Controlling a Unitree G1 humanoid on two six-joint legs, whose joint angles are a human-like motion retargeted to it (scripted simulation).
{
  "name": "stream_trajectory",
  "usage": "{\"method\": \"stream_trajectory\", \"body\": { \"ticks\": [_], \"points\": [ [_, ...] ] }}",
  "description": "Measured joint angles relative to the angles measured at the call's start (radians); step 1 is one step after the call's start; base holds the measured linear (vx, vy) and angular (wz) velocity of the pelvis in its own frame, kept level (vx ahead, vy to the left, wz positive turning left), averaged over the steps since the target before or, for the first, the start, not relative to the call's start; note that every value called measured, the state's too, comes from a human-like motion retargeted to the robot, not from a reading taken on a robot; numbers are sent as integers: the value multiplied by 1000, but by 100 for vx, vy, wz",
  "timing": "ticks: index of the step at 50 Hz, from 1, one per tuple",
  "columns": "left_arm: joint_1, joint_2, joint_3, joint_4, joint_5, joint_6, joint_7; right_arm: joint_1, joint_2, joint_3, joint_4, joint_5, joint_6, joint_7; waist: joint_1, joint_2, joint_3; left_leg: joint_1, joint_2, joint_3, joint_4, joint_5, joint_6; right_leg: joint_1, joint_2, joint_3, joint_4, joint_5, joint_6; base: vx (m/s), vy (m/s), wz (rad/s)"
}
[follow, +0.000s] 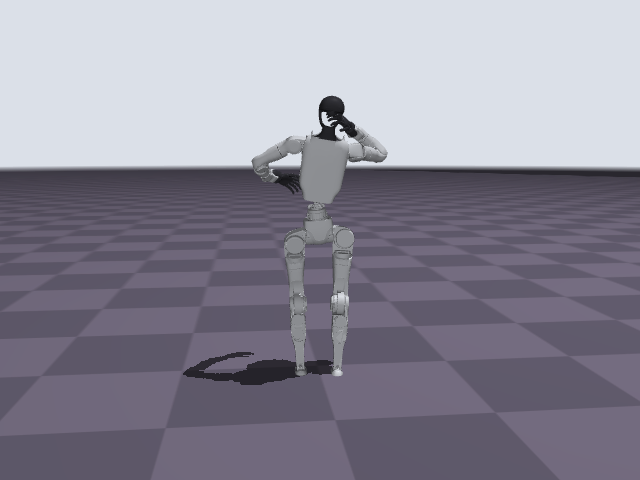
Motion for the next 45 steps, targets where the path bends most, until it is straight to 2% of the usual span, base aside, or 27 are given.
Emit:
{"method": "stream_trajectory", "body": {
  "ticks": [2, 4, 7, 10, 12, 17, 20, 24, 28, 30, 32, 33, 34, 35, 37, 40, 43, 45],
  "points": [
    [229, -58, 162, 42, 20, 32, -59, 258, 67, -257, -47, -26, 9, -17, -4, -29, -33, -44, -15, -10, -21, 50, 9, -56, -12, -15, 15, 29, 0, -1, -1, 36],
    [294, -130, 234, 102, 23, 68, -73, 338, 93, -356, -2, -45, 36, -14, 9, -16, -12, -65, -13, -31, -4, 33, 14, -55, -2, -17, -4, 25, -4, 4, -1, 45],
    [356, -244, 312, 185, 61, 127, -115, 497, 157, -454, 79, -86, 96, 26, 20, -22, 15, -103, -13, -72, 43, 37, 20, -61, 14, -34, -6, 41, -20, -6, -1, 73],
    [342, -312, 338, 235, 126, 175, -151, 654, 189, -471, 228, -138, 195, 98, 36, -41, 34, -150, -23, -131, 104, 47, 11, -70, 33, -54, 1, 57, -48, -12, -1, 118],
    [297, -342, 323, 256, 177, 201, -169, 750, 175, -446, 415, -170, 281, 157, 54, -54, 39, -188, -38, -176, 142, 63, -3, -84, 44, -63, 15, 64, -70, -13, -1, 163],
    [143, -436, 219, 311, 301, 249, -177, 870, 122, -296, 1156, -219, 460, 329, 156, -66, 15, -316, -111, -239, 232, 143, -58, -160, 39, -82, 68, 44, -124, -15, 2, 193],
    [102, -491, 181, 327, 339, 262, -168, 884, 187, -174, 1514, -249, 514, 419, 226, -42, 16, -402, -116, -218, 330, 186, -76, -202, 41, -111, 120, 41, -139, -20, 4, 197],
    [140, -522, 168, 346, 348, 276, -167, 865, 369, -8, 1802, -305, 532, 525, 296, -8, -13, -477, -37, -131, 451, 171, -28, -283, 37, -166, 232, 14, -144, -17, 4, 171],
    [250, -506, 207, 387, 350, 288, -171, 838, 599, 143, 1907, -339, 506, 609, 318, -38, -75, -489, 17, -40, 454, 174, 25, -434, -13, -182, 442, -72, -135, -10, 4, 125],
    [311, -485, 235, 425, 363, 292, -180, 838, 717, 216, 1913, -346, 494, 646, 293, -118, -114, -480, -32, 3, 382, 196, 48, -541, -93, -157, 594, -157, -115, -7, 3, 144],
    [340, -482, 237, 472, 378, 300, -186, 850, 792, 269, 1896, -358, 489, 675, 287, -150, -129, -459, -55, 9, 344, 187, 63, -583, -122, -128, 675, -217, -104, -6, 3, 150],
    [352, -476, 245, 504, 387, 301, -182, 851, 832, 299, 1888, -364, 487, 687, 270, -195, -139, -435, -93, 18, 284, 194, 72, -596, -159, -108, 699, -253, -95, -3, 2, 152],
    [360, -477, 246, 527, 395, 305, -179, 857, 858, 325, 1881, -372, 485, 696, 268, -213, -144, -425, -106, 19, 269, 183, 78, -607, -172, -98, 728, -284, -94, -5, 2, 140],
    [367, -481, 243, 546, 402, 311, -176, 863, 877, 348, 1874, -381, 482, 701, 273, -218, -146, -423, -107, 16, 276, 162, 82, -617, -174, -92, 761, -312, -96, -1, 1, 128],
    [354, -481, 257, 608, 422, 314, -155, 865, 913, 393, 1867, -404, 481, 712, 260, -279, -157, -359, -152, 12, 156, 163, 87, -593, -214, -79, 741, -352, -96, 4, -1, 124],
    [331, -483, 272, 660, 437, 319, -130, 886, 925, 429, 1868, -437, 482, 725, 261, -331, -164, -296, -183, -8, 55, 147, 85, -566, -243, -86, 737, -402, -107, 5, -3, 111],
    [324, -490, 286, 678, 441, 327, -123, 938, 914, 437, 1886, -454, 492, 742, 269, -358, -160, -295, -198, -22, 83, 110, 78, -569, -264, -103, 803, -449, -118, 1, -4, 96],
    [301, -477, 302, 688, 433, 333, -145, 974, 890, 419, 1893, -458, 507, 772, 262, -397, -167, -227, -216, -47, -54, 147, 70, -535, -280, -118, 756, -456, -126, 10, -7, 95]
  ]
}}
